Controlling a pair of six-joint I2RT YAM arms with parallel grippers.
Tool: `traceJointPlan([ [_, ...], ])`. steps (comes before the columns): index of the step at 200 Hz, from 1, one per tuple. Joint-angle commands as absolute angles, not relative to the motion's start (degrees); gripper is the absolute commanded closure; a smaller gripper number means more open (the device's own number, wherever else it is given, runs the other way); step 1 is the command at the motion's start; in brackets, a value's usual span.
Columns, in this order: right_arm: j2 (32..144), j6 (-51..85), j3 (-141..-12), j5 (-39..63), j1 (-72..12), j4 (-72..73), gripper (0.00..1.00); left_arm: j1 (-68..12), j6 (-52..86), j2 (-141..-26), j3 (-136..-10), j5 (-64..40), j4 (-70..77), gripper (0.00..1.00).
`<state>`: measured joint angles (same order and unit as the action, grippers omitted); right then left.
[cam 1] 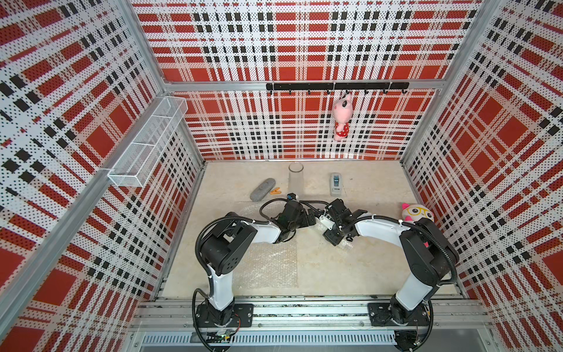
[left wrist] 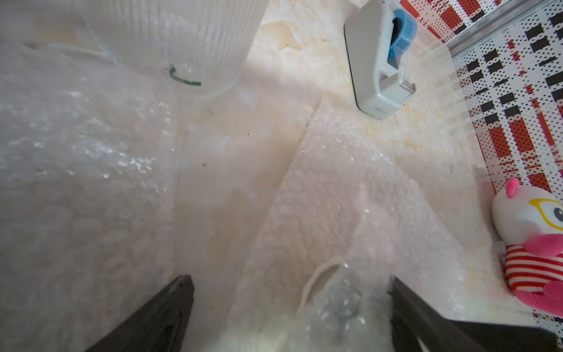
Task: Wrap vases in bubble wrap
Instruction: Wrap the vase in bubble wrap.
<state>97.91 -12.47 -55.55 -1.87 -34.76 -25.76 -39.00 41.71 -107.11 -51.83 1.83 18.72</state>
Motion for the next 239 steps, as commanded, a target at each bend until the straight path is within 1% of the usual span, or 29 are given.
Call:
traceJointPlan([
  [1, 94.6, -10.9, -56.1, 0.1, -35.2, -27.6, 0.43, -38.5, 43.2, -101.4, -49.4, 3.0, 17.1, 0.02],
  [28, 93.7, -7.8, -56.6, 1.3, -34.9, -27.6, 0.45, -37.3, 44.3, -95.3, -45.8, 5.1, 16.0, 0.02],
  [54, 95.1, -3.1, -57.0, 2.9, -34.2, -26.4, 0.52, -35.4, 45.0, -88.8, -42.0, 8.4, 12.9, 0.02],
  [65, 96.2, -0.3, -57.7, 4.7, -33.5, -26.2, 0.55, -34.7, 45.5, -85.6, -39.9, 11.1, 11.6, 0.02],
  [78, 97.4, 3.6, -58.5, 7.8, -33.0, -25.9, 0.56, -34.2, 45.7, -81.7, -36.8, 12.1, 11.8, 0.02],
  [91, 98.2, 6.9, -58.1, 11.2, -33.0, -24.3, 0.56, -33.8, 46.9, -78.3, -33.5, 9.9, 13.7, 0.02],
  [102, 97.9, 9.8, -56.4, 13.2, -33.0, -21.9, 0.55, -33.8, 47.7, -76.0, -30.6, 5.6, 17.1, 0.01],
  [125, 96.4, 16.5, -51.5, 18.1, -32.2, -15.5, 0.54, -36.0, 51.2, -73.8, -26.5, 0.7, 23.7, 0.01],
  [149, 95.8, 22.5, -45.4, 24.9, -30.4, -6.0, 0.54, -39.9, 52.9, -75.2, -25.1, -0.6, 30.4, 0.02],
  [170, 97.1, 26.3, -42.0, 29.1, -29.6, 1.1, 0.53, -40.9, 55.8, -79.5, -24.9, -3.9, 37.3, 0.03],
  [205, 97.7, 29.4, -39.8, 30.0, -29.4, 6.5, 0.52, -41.4, 60.2, -88.7, -25.6, -9.4, 49.5, 0.10],
  [239, 95.8, 32.1, -38.7, 31.5, -29.4, 10.5, 0.52, -42.3, 61.0, -95.8, -29.1, -10.7, 52.6, 0.11],
])
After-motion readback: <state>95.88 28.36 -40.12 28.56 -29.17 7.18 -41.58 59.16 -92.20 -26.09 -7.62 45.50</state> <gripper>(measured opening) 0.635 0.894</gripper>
